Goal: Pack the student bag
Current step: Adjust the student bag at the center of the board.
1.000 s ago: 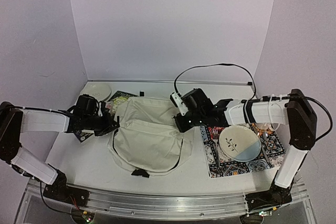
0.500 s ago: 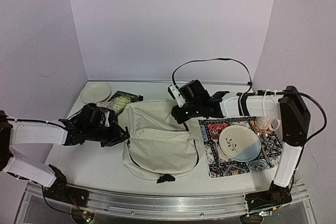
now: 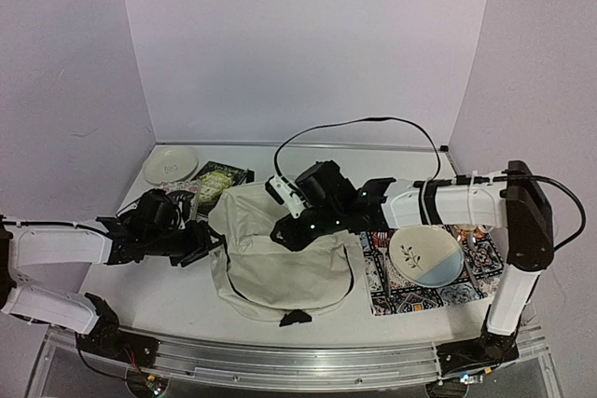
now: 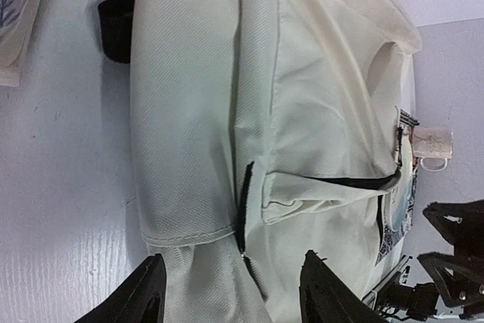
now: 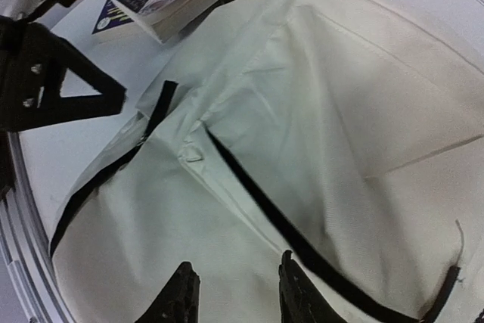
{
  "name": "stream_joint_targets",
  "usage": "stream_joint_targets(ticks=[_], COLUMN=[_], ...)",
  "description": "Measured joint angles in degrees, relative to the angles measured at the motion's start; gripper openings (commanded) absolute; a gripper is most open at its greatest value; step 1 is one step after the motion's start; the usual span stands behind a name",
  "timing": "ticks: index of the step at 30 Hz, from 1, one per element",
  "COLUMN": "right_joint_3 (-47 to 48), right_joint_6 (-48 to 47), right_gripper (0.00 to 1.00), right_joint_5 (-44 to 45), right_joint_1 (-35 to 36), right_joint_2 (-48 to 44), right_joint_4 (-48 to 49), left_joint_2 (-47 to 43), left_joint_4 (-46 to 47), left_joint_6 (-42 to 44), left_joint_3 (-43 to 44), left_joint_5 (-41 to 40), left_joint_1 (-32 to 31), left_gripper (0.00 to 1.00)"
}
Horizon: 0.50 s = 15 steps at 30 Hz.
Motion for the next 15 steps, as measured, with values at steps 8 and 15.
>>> stream_joint_targets(ticks=[8,15], right_joint_3=[-1.9,-1.6], right_joint_6=[3.1,2.6], right_gripper=[0.53,0.54], right_joint_5=[1.1,5.6], right_joint_1=[1.0,-0.8], right_joint_2=[0.3,5.7], right_joint_4=[-1.2,-2.7], left_joint_2=[4.6,6.9], left_joint_4=[0.4,6.8], left_joint_6=[0.1,-0.4], left_joint_3=[-0.8,-3.7], left_joint_5=[1.1,4.7], left_joint_1=[0.0,0.0], left_gripper=[0.45,0.24])
